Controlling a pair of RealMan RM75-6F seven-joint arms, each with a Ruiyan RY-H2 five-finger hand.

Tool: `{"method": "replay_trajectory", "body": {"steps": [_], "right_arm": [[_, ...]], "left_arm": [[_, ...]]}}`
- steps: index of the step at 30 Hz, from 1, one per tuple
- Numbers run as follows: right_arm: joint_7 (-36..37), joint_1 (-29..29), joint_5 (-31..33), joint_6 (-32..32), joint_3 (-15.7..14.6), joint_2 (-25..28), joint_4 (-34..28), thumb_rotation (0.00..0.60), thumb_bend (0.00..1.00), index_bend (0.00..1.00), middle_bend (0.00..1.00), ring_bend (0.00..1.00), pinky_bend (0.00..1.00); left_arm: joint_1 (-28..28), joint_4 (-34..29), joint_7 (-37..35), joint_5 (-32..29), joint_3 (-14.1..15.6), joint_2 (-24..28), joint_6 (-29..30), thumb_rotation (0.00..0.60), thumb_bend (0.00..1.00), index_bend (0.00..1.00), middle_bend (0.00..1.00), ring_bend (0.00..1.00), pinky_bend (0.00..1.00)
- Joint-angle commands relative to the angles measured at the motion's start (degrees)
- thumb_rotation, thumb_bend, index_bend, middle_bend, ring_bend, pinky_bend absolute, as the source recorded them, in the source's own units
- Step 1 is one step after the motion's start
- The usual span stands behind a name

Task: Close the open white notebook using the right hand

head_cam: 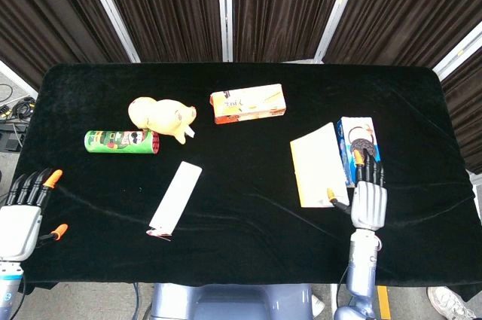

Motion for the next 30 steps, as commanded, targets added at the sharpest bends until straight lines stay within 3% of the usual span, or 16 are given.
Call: {"method": "replay_trajectory", "body": {"steps": [1, 19, 30], "right_arm": [[-2.85, -0.22, 1.36, -0.38, 0.23, 0.80, 0.39, 0.600, 0.15, 0.00, 0.00, 0.00, 0.00], [-6.93, 0.05, 7.96, -8.42, -1.24, 4.44, -2.62, 0.600, 0.09, 0.00, 0.00, 0.00, 0.00], [-2.04, -0.23, 6.04, -8.61, -1.51, 7.67, -5.44, 0.600, 0.05, 0.00, 0.00, 0.00, 0.00]], "left_arm": [[-0.17, -0.21, 0.13, 0.13, 0.08, -0.03, -0.16, 0.600, 0.10, 0.00, 0.00, 0.00, 0.00], [-0.19, 0.11, -1.74, 0.14, 0.16, 0.46, 0.18, 0.600, 0.10, 0.00, 0.00, 0.00, 0.00], [-0.22, 0.10, -2.59, 0.56, 0.08, 0.48, 0.74, 0.600, 0.10, 0.00, 0.00, 0.00, 0.00]]}}
